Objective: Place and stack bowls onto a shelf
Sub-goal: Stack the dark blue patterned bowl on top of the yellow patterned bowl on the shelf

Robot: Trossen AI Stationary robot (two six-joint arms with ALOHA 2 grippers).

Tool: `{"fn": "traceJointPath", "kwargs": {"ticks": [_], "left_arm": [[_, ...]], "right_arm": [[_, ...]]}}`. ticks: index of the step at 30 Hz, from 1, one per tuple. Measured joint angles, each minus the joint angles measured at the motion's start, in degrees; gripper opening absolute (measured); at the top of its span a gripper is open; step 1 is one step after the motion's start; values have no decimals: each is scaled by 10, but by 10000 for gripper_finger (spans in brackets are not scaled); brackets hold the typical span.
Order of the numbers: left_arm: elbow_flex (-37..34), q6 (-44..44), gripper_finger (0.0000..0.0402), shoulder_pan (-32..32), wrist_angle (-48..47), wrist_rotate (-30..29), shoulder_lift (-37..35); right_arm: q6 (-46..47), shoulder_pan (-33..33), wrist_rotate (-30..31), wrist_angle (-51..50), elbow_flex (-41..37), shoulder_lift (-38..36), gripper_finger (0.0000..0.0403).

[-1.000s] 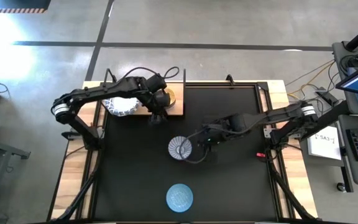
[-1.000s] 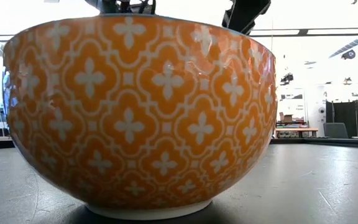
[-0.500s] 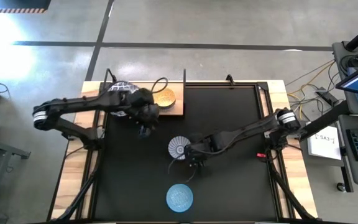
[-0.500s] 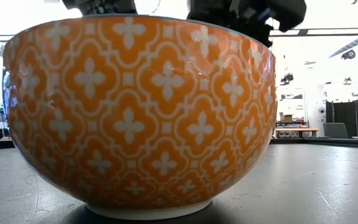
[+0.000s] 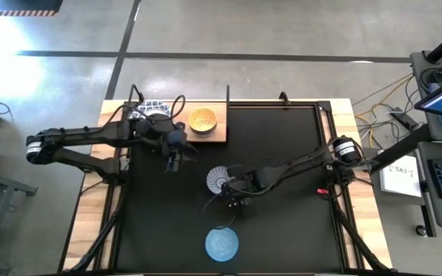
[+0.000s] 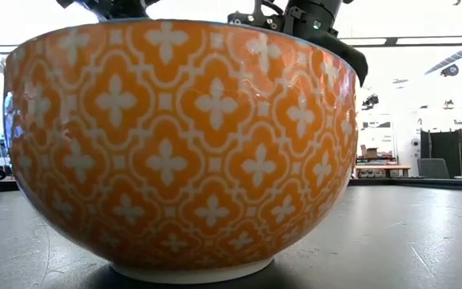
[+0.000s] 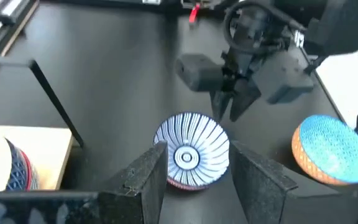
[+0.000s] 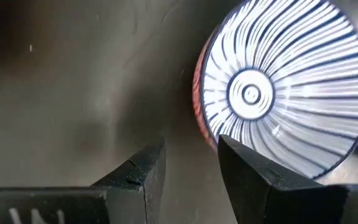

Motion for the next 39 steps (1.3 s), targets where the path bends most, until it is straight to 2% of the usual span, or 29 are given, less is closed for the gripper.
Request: {"fn": "traceJointPath", "kwargs": {"ticks": [19, 27, 33, 36, 39], "left_arm": [[0, 14, 153, 0, 20, 2, 3], [-1, -3, 153, -1, 12, 3, 5], [-18, 59, 153, -7, -2, 10, 5], [-34, 120, 153, -12, -12, 41, 5], [-55, 167, 153, -18, -6, 77, 5]], "right_arm": [[-30, -10, -1, 59, 0, 39, 129], [-42, -17, -2, 60, 0, 57, 81], [-39, -18, -5, 54, 2, 53, 19], [-33, -19, -36, 50, 11, 50, 15], [-32, -20, -107, 51, 23, 40, 15]]}}
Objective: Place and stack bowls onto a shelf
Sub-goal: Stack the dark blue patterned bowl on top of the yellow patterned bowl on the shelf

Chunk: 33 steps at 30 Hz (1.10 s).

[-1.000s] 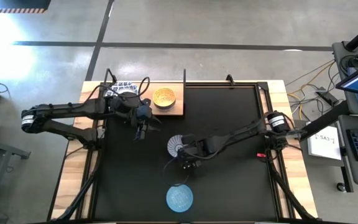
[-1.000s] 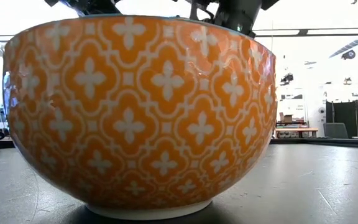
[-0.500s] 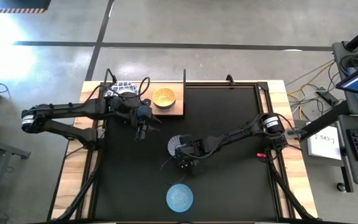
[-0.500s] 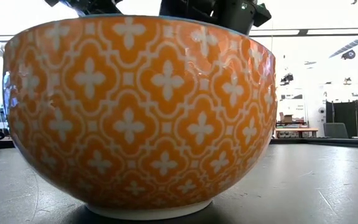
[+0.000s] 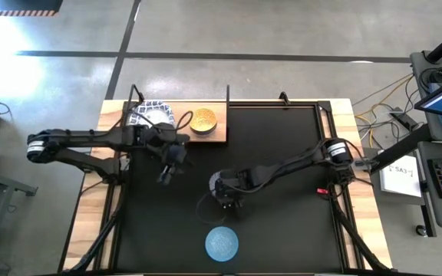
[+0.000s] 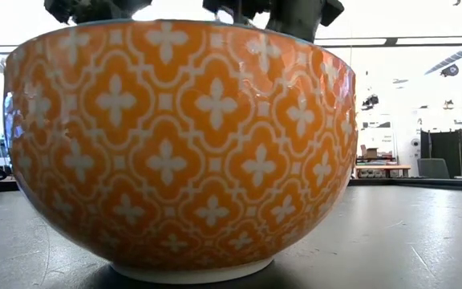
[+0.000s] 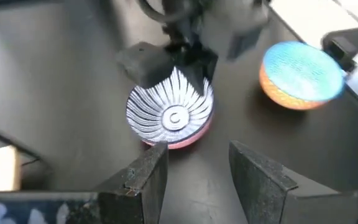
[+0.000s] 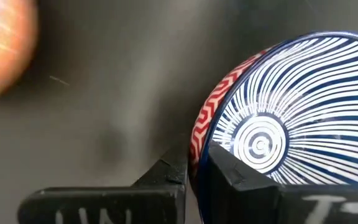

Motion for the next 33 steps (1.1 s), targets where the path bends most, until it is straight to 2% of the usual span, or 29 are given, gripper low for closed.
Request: {"fn": "traceJointPath", "kwargs": {"ticks": [6, 13, 18, 25, 33], "left_arm": [[-13, 5, 153, -13, 36, 32, 8], [-13, 12, 153, -51, 87, 125, 12], [-13, 27, 153, -86, 94, 131, 17], [-13, 28, 153, -116, 140, 130, 45], [-13, 12, 153, -126, 149, 135, 62]], "right_arm": [[16, -13, -144, 18, 22, -31, 15], [38, -30, -254, 65, 43, -43, 14], [32, -34, -319, 105, 52, -43, 14], [20, -39, -333, 141, 64, -43, 13], [7, -41, -333, 140, 74, -43, 13]]}}
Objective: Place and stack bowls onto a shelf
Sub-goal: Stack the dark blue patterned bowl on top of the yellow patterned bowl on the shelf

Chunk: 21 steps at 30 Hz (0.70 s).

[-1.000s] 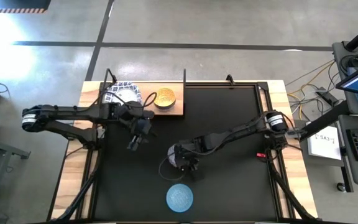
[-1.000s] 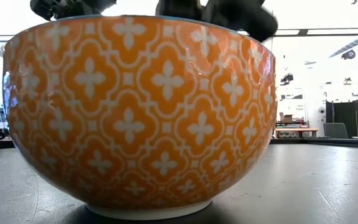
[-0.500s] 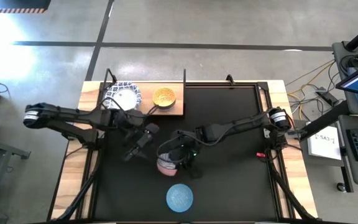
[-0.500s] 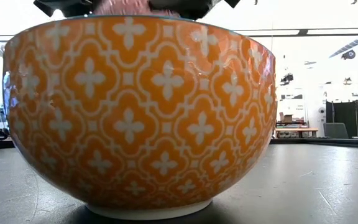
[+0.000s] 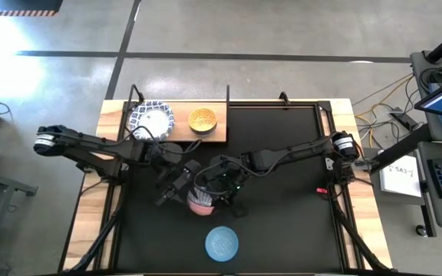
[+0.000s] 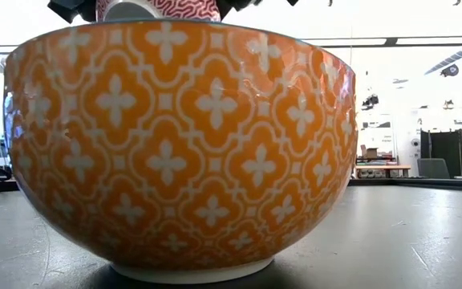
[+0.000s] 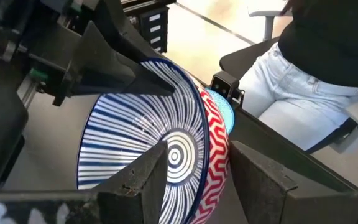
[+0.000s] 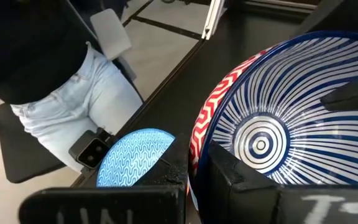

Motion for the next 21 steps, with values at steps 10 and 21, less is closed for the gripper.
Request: {"fn": "traceJointPath", "kwargs": {"ticks": [10, 21], "left_arm": [[0, -24, 49, -1, 14, 37, 5], [1, -28, 10, -1, 20, 88, 20]], "right_arm": [[-1, 1, -5, 1, 0, 0, 13], [60, 1, -23, 0, 12, 0, 47]]}}
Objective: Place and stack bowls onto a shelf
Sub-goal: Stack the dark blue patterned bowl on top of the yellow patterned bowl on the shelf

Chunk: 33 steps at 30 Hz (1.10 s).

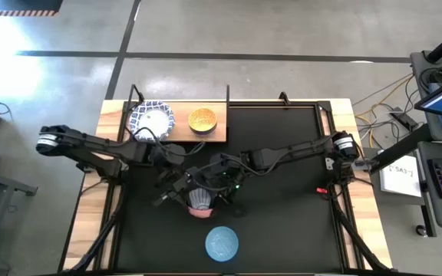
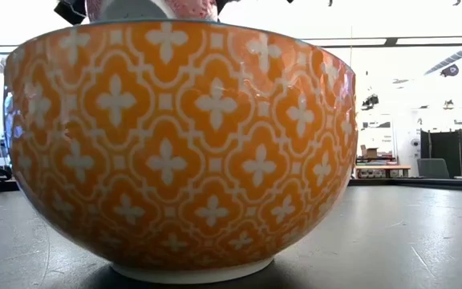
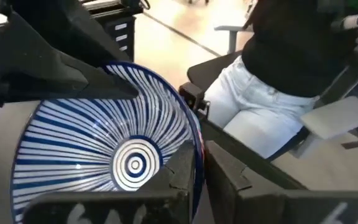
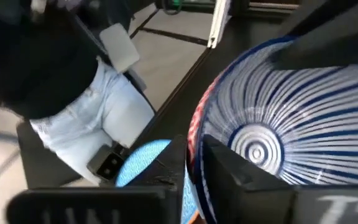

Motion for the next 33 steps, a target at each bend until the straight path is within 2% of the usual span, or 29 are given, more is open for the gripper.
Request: {"fn": "traceJointPath", "kwargs": {"ticks": [8, 15, 21, 25, 28, 33], "left_arm": [[0, -1, 3, 1, 9, 36, 13], [-1, -1, 2, 1, 8, 39, 7], [-1, 0, 2, 1, 9, 37, 7], [-1, 3, 2, 6, 6, 9, 5], [10, 25, 2, 20, -31, -9, 3], [63, 85, 2, 46, -128, -75, -1]], "right_arm": [[11, -2, -5, -25, 13, 0, 134], [-20, -6, 4, -123, 55, -6, 175], [-81, -7, 114, -219, 92, -34, 181], [-102, -7, 197, -290, 119, -58, 176], [-105, -8, 251, -324, 134, -76, 172], [-97, -13, 305, -353, 133, -106, 168]]}}
